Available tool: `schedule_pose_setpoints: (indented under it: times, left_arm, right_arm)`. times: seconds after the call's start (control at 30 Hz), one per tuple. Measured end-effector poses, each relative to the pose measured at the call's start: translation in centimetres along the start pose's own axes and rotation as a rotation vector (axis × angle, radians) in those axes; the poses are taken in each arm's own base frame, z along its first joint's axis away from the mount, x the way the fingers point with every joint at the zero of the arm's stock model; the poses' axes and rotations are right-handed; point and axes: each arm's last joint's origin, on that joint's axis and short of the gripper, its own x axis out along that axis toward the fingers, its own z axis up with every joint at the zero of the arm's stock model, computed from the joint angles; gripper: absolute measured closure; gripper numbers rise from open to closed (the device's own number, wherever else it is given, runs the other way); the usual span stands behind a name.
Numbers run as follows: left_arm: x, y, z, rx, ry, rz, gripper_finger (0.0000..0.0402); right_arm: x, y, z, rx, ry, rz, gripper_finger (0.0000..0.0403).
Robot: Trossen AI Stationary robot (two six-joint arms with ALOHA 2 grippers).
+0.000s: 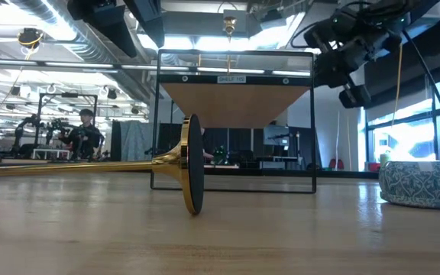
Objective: Pick & Place candle stick holders
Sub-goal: Put the pink scented candle on the shelf
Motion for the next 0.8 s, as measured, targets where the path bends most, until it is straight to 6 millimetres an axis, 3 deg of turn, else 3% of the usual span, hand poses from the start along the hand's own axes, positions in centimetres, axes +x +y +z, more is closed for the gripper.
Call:
schedule_pose_setpoints:
  times: [0.8]
  left_arm:
    - [0.0, 0.0, 0.0, -0.002, 0.01, -0.003, 0.0066]
  right_arm:
    - [4.2, 1.2, 0.9, -0.008, -0.007, 0.081, 0.0402]
